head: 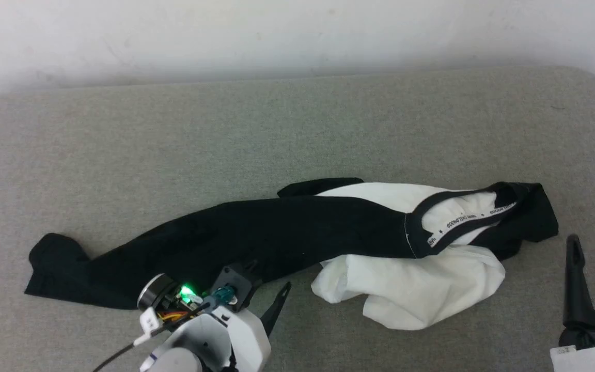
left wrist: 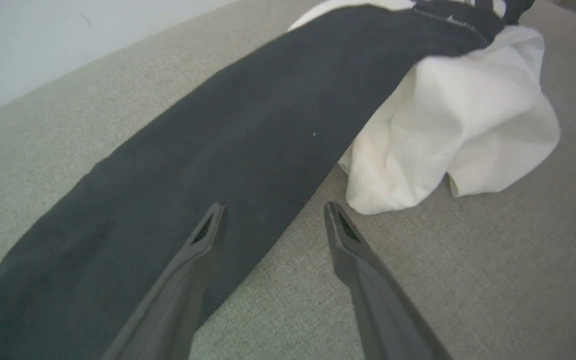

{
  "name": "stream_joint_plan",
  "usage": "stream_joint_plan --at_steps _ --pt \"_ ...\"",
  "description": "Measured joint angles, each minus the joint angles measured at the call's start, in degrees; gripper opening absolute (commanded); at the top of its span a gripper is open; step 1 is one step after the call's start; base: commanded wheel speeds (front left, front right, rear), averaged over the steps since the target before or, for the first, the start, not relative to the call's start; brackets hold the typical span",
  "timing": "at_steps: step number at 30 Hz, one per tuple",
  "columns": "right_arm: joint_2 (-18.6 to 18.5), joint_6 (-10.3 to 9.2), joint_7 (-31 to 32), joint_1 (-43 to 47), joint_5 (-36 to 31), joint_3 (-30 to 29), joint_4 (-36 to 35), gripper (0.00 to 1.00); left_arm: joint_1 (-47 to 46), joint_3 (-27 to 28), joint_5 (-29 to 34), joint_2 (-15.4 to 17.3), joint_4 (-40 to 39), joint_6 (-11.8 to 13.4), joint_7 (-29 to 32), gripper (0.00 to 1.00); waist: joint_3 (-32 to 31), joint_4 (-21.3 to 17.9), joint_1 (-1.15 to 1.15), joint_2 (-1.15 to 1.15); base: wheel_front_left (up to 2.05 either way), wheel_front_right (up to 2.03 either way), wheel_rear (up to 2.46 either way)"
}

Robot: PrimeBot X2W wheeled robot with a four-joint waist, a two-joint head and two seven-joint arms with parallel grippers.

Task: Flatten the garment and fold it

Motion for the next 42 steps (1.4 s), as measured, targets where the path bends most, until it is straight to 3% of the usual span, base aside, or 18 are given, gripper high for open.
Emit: stream_joint_plan --at_steps 5,12,13,14,21,25,28,32,35,39,42 --pt "0.0 0.0 0.0 -1.6 0.3 1.5 0.4 1.0 -5.1 -4.4 -0.9 3.6 4.7 -0.4 7.3 1.0 2.2 -1.3 0.0 0.0 0.0 0.0 0.0" --pt "0.0 0.0 -0.3 -2.8 0.8 1.9 1.0 1.0 -9.4 -5.3 -0.6 4.6 9.3 -0.3 4.8 1.0 4.5 -3.9 0.0 0.0 0.0 0.0 0.0" --pt "0.0 0.0 -0.4 -2.8 0.9 1.9 1.1 1.0 -9.7 -5.3 -0.7 4.5 9.9 -0.3 4.5 0.54 4.8 -4.2 0.0 0.0 0.0 0.0 0.0" --pt "0.0 0.0 -0.5 -2.8 0.9 1.9 1.1 1.0 -9.9 -5.1 -0.8 4.4 10.1 -0.3 3.7 0.0 5.0 -4.5 0.0 0.0 0.0 0.0 0.0" --pt "0.0 0.0 -0.7 -2.8 1.0 1.4 1.9 1.0 -9.2 -2.3 -7.5 1.7 9.0 -0.3 1.9 0.0 4.6 -4.7 0.0 0.0 0.0 0.0 0.0" --pt "0.0 0.0 -0.7 -2.7 1.1 1.3 2.1 1.0 -6.3 1.2 -15.6 0.8 1.0 -0.3 3.6 0.0 3.4 -3.4 -0.01 0.0 0.0 0.0 0.0" --pt "0.0 0.0 -0.7 -2.7 1.6 1.5 2.2 1.0 -5.7 5.2 -19.6 2.4 -6.7 0.1 5.8 0.0 2.8 -2.3 -0.01 0.0 0.0 0.0 0.0" --pt "0.0 0.01 -0.5 -2.7 2.1 2.7 2.5 1.0 -5.8 13.3 -22.4 6.3 -13.4 3.8 7.6 0.0 2.7 -1.2 -0.02 0.0 0.0 0.0 0.0" --pt "0.0 0.0 -0.4 -2.8 2.4 3.4 2.9 1.0 -6.1 20.3 -22.3 8.8 -14.3 8.8 7.5 0.0 3.6 -1.1 -0.01 0.0 0.0 0.0 0.0" --pt "0.0 0.0 -0.5 -3.3 2.4 3.4 3.3 1.0 -6.9 26.2 -20.6 10.0 -11.9 13.9 5.7 0.0 5.5 -1.5 -0.01 0.0 0.0 0.0 0.0" --pt "0.0 0.0 -0.8 -4.0 2.4 3.5 3.4 1.0 -8.4 28.8 -19.4 9.2 -7.5 17.5 2.5 0.0 7.4 -2.1 0.0 0.0 0.0 0.0 0.0"
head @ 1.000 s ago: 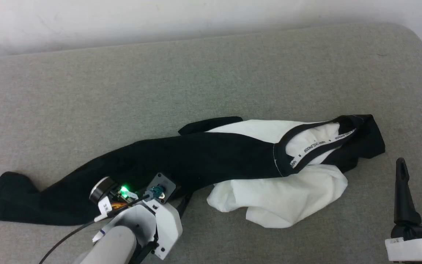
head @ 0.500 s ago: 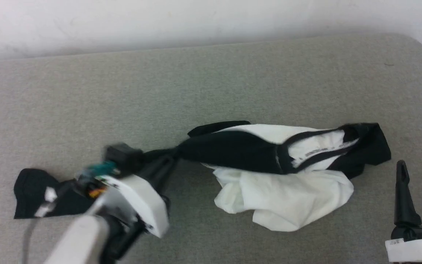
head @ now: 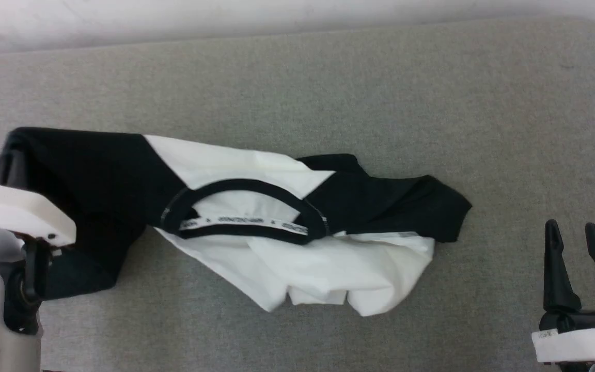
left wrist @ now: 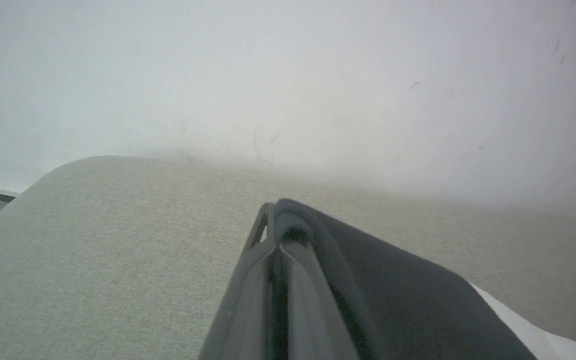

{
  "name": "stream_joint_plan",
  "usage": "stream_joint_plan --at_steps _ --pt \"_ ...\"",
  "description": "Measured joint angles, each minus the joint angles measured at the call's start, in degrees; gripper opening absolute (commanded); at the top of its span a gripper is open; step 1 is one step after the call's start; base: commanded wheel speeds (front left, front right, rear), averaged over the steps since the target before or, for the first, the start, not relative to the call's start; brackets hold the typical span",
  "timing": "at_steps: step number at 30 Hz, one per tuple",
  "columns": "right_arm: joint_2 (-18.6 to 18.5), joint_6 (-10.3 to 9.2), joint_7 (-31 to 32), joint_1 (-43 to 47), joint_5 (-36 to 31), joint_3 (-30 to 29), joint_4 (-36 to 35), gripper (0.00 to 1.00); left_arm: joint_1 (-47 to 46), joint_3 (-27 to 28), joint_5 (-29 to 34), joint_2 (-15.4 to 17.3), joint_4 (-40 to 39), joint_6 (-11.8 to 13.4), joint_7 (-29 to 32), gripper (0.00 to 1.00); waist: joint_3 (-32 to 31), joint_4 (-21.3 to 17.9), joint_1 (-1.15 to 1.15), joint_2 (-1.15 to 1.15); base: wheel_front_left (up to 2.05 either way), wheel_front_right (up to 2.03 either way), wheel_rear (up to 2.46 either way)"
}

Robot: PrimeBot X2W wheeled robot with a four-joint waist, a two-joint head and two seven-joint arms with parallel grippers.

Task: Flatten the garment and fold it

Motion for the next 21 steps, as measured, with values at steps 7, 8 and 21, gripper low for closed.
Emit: stream_joint_plan --at_steps 7,8,21 --pt "0.0 0.0 0.1 -1.4 -0.4 0.8 0.4 1.0 -3.3 -0.3 2.1 -2.3 13.0 4.2 -1.1 1.0 3.5 -1.3 0.01 0.0 0.0 0.0 0.0" --pt "0.0 0.0 0.1 -1.5 -0.5 0.8 0.4 1.0 -3.8 -0.4 2.1 -2.8 14.2 4.4 -1.2 1.0 3.8 -1.5 0.01 0.0 0.0 0.0 0.0" --pt "0.0 0.0 1.9 -1.3 -1.1 0.9 1.1 1.0 -4.3 -1.9 0.1 -5.8 8.7 -1.0 -12.0 1.0 0.7 0.3 0.0 0.0 0.0 0.0 0.0"
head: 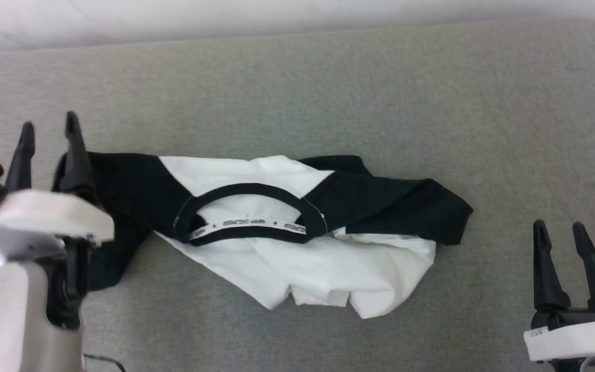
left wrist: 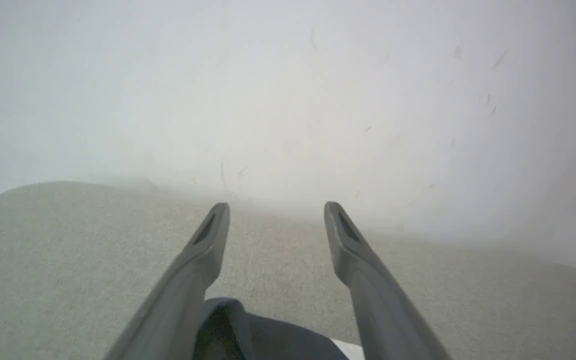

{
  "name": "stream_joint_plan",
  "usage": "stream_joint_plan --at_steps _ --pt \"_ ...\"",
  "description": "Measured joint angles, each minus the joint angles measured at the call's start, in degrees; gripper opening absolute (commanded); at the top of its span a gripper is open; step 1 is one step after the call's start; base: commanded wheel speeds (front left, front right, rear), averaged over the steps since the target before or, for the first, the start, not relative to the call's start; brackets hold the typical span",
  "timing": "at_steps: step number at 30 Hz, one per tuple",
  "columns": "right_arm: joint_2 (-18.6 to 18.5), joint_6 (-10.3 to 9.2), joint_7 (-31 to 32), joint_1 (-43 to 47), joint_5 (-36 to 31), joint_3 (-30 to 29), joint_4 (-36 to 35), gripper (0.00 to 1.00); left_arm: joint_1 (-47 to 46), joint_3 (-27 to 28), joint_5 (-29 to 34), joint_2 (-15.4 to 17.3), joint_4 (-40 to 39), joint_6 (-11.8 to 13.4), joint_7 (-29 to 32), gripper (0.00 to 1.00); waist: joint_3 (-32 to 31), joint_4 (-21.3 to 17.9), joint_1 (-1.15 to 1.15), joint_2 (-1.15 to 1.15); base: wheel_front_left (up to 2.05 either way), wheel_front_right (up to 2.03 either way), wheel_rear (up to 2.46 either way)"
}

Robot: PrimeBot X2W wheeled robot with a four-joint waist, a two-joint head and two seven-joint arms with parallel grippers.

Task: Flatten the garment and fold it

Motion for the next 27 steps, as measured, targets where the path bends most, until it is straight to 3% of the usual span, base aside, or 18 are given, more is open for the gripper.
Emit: stream_joint_plan --at_steps 8,13,17,22,27 --pt "0.0 0.0 1.0 1.3 0.0 -0.1 0.0 1.0 12.5 -3.1 0.8 -1.9 -15.1 -3.4 -8.3 1.0 -3.9 2.6 -0.01 0.0 0.0 0.0 0.0" --pt "0.0 0.0 1.4 2.2 0.0 -0.3 -0.1 1.0 20.2 -5.2 3.2 -5.6 -20.9 -4.8 -14.6 1.0 -5.9 3.8 -0.02 0.0 0.0 0.0 0.0" --pt "0.0 0.0 1.5 3.2 0.1 -0.6 -0.3 1.0 26.1 -4.7 7.2 -9.3 -22.7 -5.5 -15.2 1.0 -6.9 4.6 -0.02 0.0 0.0 0.0 0.0" --pt "0.0 0.0 3.0 4.0 -1.0 -1.8 -1.5 1.0 29.8 -4.2 11.2 -13.3 -23.1 -8.8 -15.3 1.0 -7.0 6.2 -0.01 0.0 0.0 0.0 0.0" --pt "0.0 0.01 11.0 1.4 -5.7 -1.0 -3.5 1.0 29.4 -3.4 12.8 -14.7 -22.5 -11.4 -15.3 1.0 -6.2 8.0 0.0 0.0 0.0 0.0 0.0"
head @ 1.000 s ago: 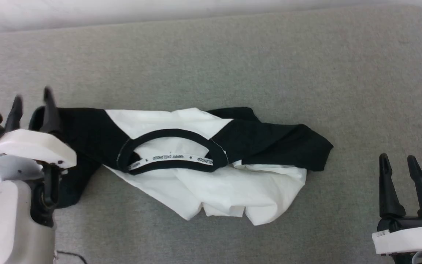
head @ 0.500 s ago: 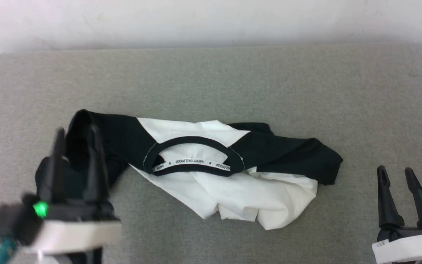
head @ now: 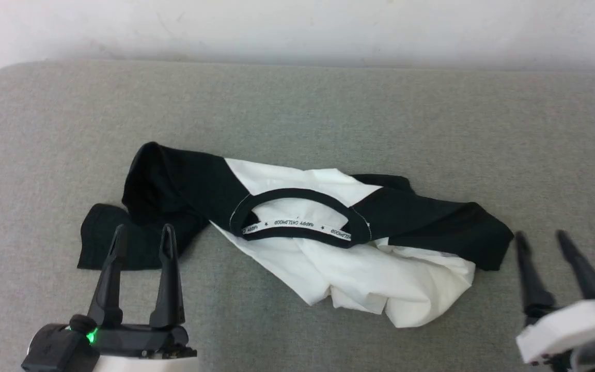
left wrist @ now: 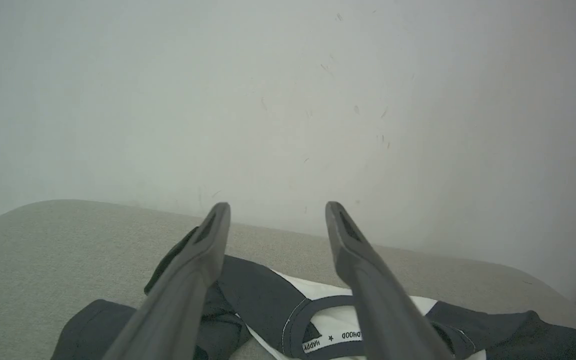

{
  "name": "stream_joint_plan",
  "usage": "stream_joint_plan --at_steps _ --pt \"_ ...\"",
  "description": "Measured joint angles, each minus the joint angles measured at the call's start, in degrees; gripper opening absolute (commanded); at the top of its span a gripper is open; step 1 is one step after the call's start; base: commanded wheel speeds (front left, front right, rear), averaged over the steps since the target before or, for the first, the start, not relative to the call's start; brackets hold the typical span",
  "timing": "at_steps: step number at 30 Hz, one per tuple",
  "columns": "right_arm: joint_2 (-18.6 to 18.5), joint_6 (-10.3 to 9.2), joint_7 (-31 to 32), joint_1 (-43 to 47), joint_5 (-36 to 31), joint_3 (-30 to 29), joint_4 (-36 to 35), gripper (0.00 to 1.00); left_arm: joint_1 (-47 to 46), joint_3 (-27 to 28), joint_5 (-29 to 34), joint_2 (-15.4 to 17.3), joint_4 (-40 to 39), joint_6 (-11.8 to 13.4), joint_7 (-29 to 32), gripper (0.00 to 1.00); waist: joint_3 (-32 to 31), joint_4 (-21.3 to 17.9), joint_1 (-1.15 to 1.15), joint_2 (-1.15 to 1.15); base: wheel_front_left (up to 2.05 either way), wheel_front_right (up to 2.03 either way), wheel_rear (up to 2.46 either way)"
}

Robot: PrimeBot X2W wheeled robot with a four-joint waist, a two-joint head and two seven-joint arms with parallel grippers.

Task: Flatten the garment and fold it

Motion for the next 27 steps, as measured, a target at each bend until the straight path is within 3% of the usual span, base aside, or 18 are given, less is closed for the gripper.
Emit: stream_joint_plan --at_steps 3,6,10,15,16,17,18,27 --pt "-1.4 0.01 9.5 -2.3 -2.6 2.8 0.1 1.0 -1.2 0.1 0.5 -0.4 0.3 -1.0 0.0 1.0 0.8 1.1 0.0 0.0 0.0 0.0 0.0" --pt "-6.0 0.0 15.7 -4.3 -2.7 4.5 0.8 1.0 -2.1 0.0 0.5 -0.7 0.7 -1.6 0.0 1.0 1.7 2.1 0.01 0.0 0.0 0.0 0.0" --pt "-10.7 0.0 18.9 -6.3 -2.0 5.6 2.9 1.0 -2.4 -0.2 0.5 -0.8 1.2 -2.0 0.0 1.0 2.7 3.6 0.01 0.0 0.0 0.0 0.0" --pt "-13.4 0.0 20.3 -7.0 0.1 6.8 7.2 1.0 -2.4 -0.5 0.5 -0.8 1.1 -2.0 0.0 1.0 3.9 5.5 0.01 0.0 0.0 0.0 0.0" --pt "-13.9 0.0 20.4 -7.0 0.8 7.3 8.3 0.65 -2.4 -0.7 0.5 -0.8 1.2 -2.0 0.0 1.0 4.1 5.8 0.01 0.0 0.0 0.0 0.0" --pt "-14.2 0.0 20.2 -7.1 1.5 7.6 9.3 0.4 -2.4 -0.8 0.5 -0.8 1.2 -2.0 0.0 1.0 4.3 6.1 0.01 0.0 0.0 0.0 0.0" --pt "-14.3 0.01 20.0 -7.2 1.8 7.8 10.5 0.0 -2.5 -0.9 0.5 -0.8 1.2 -2.0 0.0 1.0 4.5 6.4 0.0 0.0 0.0 0.0 0.0" --pt "-13.2 0.02 13.2 -11.2 2.3 4.5 15.2 0.0 -2.6 -0.8 0.6 -0.9 1.4 -1.4 0.0 1.0 3.7 7.2 0.01 0.0 0.0 0.0 0.0"
